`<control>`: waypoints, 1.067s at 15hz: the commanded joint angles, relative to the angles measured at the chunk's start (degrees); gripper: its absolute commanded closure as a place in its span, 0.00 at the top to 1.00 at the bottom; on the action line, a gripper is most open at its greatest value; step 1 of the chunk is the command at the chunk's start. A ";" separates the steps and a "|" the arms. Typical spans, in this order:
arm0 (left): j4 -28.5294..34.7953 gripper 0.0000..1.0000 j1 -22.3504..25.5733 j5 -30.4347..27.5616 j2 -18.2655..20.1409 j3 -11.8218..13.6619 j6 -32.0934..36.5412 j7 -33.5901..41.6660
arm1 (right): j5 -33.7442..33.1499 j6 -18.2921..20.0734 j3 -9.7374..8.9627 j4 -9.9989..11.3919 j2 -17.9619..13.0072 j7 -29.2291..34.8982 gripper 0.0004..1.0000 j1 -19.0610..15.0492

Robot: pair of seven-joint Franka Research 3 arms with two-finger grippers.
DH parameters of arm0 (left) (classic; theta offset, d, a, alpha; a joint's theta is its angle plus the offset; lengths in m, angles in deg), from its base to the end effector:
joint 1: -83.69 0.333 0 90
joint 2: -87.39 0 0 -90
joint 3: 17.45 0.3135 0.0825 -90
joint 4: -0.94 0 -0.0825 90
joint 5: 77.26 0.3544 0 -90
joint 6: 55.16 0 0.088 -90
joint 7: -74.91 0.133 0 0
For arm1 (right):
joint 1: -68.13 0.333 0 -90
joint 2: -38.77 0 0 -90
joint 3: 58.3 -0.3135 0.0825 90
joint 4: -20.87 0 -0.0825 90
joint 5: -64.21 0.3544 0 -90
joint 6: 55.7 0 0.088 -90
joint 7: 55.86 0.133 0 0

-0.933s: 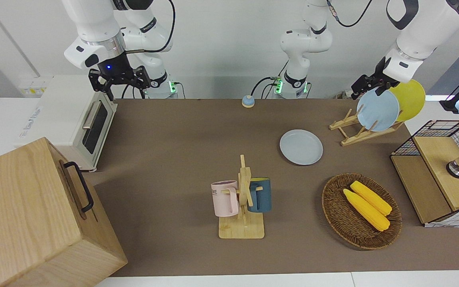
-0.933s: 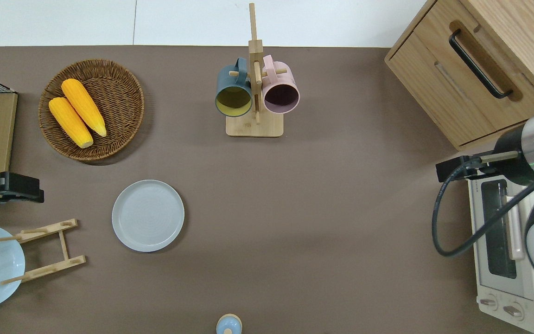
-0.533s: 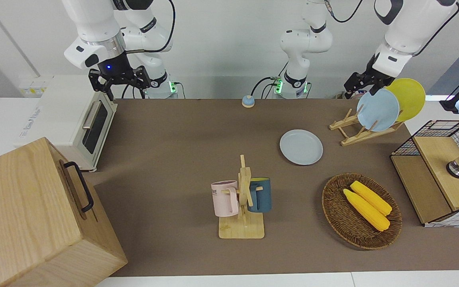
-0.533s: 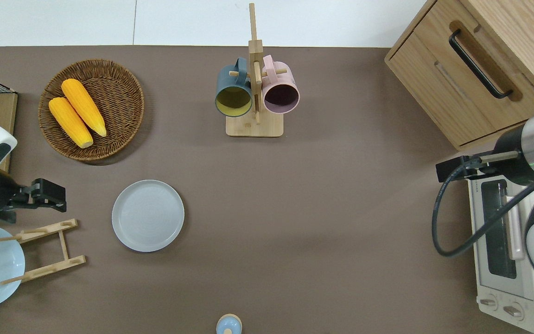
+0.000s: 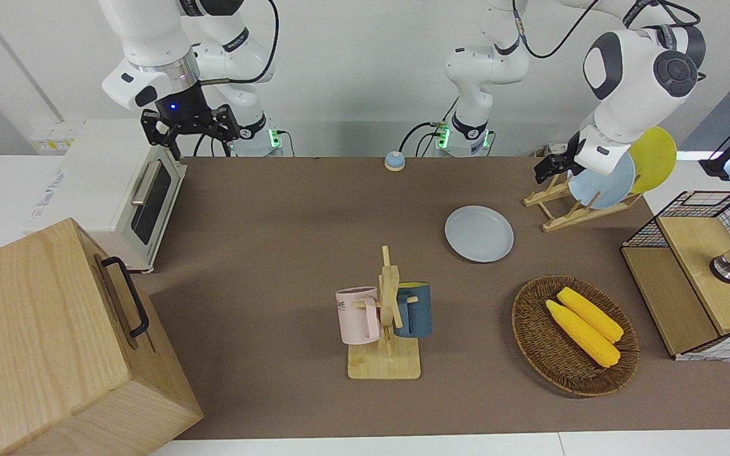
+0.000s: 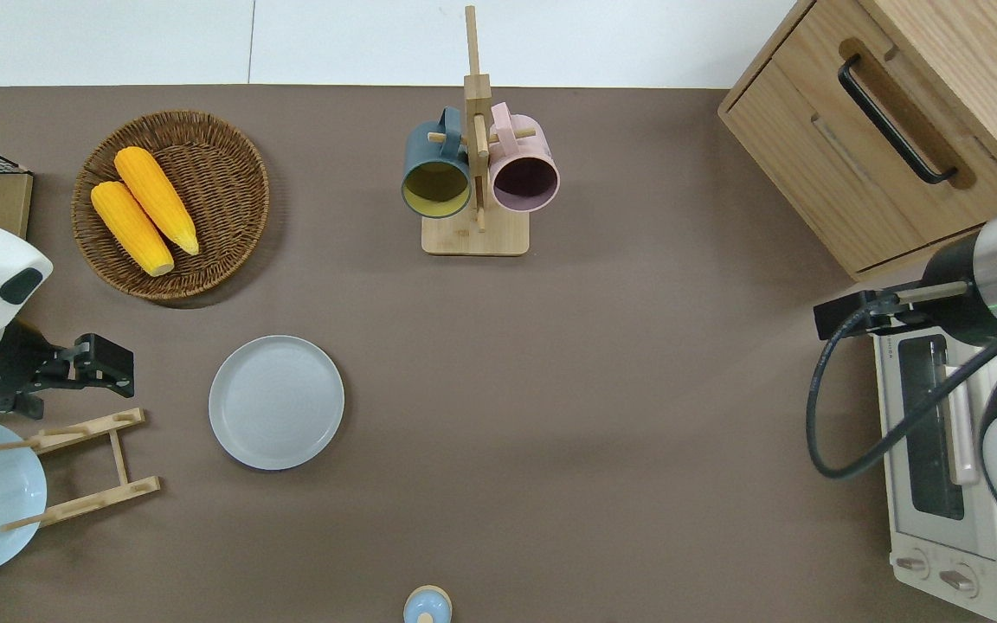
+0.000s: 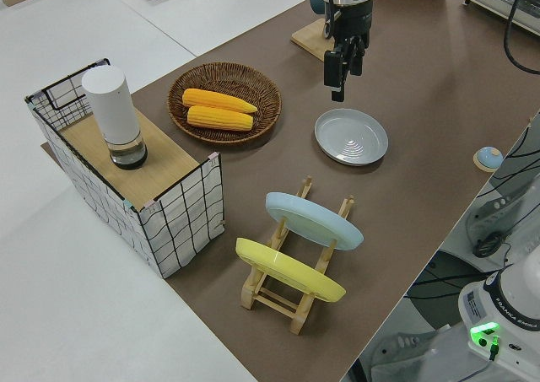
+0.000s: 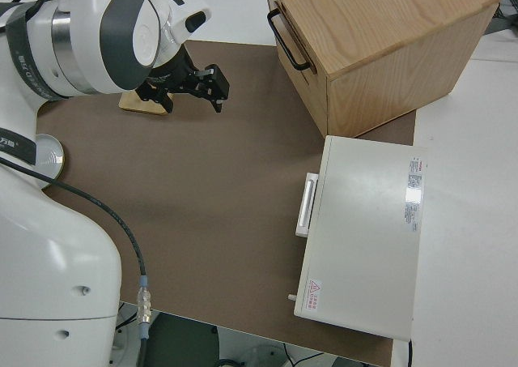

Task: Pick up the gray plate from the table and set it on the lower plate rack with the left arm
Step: 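Move the left gripper toward the gray plate's edge nearest the rack, then grasp the rim of the light gray plate with the left gripper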

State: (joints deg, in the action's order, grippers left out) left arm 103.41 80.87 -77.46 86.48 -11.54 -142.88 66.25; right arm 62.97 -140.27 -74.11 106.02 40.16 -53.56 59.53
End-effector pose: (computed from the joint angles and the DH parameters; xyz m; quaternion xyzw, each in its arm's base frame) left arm 0.4995 0.0262 0.4916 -0.9855 -0.1017 0.1361 0.0057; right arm 0.5185 0.0606 0.6127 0.9989 0.0420 -0.0161 0.0088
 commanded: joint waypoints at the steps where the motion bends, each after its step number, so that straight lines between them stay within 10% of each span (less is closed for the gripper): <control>1: 7.02 0.99 -0.34 0.12 0.38 0.15 -7.79 -0.66 | -0.08 0.81 -0.98 -0.51 -0.15 0.69 0.98 -1.06; 16: 26.63 0.99 -0.52 -3.75 -1.28 -1.78 -33.48 -1.36 | -0.08 0.81 -0.98 -0.51 -0.15 0.69 0.98 -1.06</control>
State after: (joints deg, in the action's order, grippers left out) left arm 127.45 80.89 -79.37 85.34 -13.59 -172.58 65.73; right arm 62.97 -140.27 -74.11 106.02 40.16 -53.56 59.53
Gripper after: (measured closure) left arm 0.004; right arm 0.013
